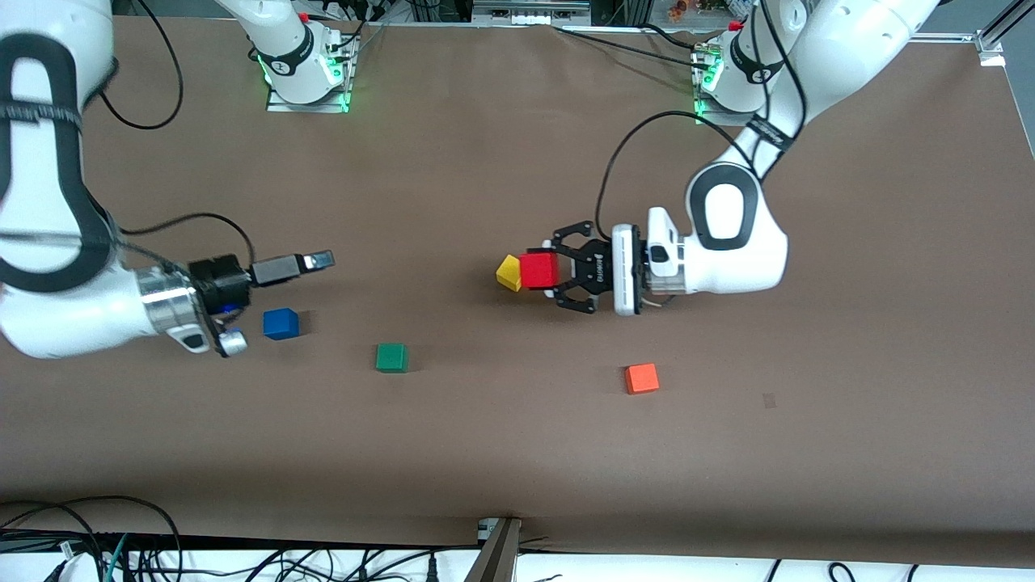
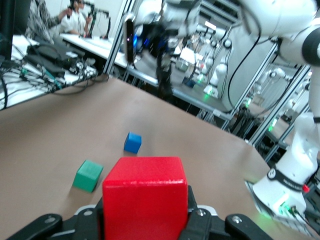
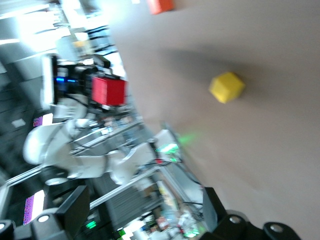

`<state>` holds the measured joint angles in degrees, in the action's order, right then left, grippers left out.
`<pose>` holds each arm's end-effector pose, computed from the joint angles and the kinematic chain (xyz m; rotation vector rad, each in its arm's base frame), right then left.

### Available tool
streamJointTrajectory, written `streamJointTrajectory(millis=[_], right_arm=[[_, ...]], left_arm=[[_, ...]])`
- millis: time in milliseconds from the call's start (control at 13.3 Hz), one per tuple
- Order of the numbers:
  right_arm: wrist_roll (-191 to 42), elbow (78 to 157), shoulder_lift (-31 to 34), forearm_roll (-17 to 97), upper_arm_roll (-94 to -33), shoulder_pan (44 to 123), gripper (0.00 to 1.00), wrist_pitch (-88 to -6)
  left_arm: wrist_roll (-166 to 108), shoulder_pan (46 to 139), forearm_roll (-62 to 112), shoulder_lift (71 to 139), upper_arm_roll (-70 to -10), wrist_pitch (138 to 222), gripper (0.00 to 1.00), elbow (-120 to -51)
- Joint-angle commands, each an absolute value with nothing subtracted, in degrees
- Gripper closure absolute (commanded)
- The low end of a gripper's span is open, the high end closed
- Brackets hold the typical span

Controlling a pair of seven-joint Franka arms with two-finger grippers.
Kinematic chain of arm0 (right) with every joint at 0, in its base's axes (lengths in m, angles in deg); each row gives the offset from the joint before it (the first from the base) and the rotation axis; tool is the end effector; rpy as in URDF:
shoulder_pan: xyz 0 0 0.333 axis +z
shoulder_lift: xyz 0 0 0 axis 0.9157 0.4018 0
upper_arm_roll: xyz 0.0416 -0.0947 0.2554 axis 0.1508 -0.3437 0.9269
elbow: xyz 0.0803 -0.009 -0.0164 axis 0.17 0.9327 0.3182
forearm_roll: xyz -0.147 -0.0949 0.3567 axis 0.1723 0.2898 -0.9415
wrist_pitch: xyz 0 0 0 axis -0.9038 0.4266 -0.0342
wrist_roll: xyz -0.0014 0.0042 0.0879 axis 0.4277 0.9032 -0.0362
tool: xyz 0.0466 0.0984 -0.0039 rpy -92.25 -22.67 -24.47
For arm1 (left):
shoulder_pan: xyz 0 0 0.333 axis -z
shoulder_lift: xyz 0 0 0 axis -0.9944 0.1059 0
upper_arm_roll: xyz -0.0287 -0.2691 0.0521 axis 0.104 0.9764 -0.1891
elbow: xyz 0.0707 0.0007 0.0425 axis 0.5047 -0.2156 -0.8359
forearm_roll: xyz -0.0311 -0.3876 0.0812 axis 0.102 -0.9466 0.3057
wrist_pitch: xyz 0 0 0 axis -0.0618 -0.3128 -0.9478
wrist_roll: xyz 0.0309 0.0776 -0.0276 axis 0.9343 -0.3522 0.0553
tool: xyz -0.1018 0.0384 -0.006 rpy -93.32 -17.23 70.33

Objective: Pass red block to right arm, stack on blue
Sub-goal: 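Carry the red cube to mid-table while the right gripper reaches toward it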

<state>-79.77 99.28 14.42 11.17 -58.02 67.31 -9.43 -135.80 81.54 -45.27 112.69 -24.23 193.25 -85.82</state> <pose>0.6446 0.1247 0.3285 -1.8794 -0.0255 0.5580 0.5720 -0.3433 0.2809 1.5803 -1.0406 0.7676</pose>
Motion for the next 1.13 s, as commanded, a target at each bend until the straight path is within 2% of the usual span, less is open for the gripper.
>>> streamJointTrajectory(millis=[0,301,603,904,1055], right_arm=[[-87.60,103.58,16.27,2.09,-57.70,67.98,0.00,-10.52],[-100.28,113.26,16.54,-9.43,-57.70,71.57,0.00,-14.38],[-101.52,115.63,16.54,-18.12,-57.70,76.84,0.00,-21.67],[-101.44,116.61,16.37,-21.13,-57.53,78.35,0.00,-23.44],[-101.26,117.22,16.01,-21.49,-57.53,79.23,0.00,-24.75]], left_arm=[[-144.55,84.26,-51.02,119.50,-24.07,193.70,1.00,-79.22],[-145.01,90.32,-56.46,121.90,-24.51,200.89,1.00,-74.81],[-145.01,92.88,-56.74,123.49,-24.69,203.36,1.00,-72.34],[-145.01,94.47,-56.83,124.18,-24.78,205.48,0.90,-71.64],[-145.10,94.38,-56.83,124.36,-24.78,205.48,0.90,-71.64]])
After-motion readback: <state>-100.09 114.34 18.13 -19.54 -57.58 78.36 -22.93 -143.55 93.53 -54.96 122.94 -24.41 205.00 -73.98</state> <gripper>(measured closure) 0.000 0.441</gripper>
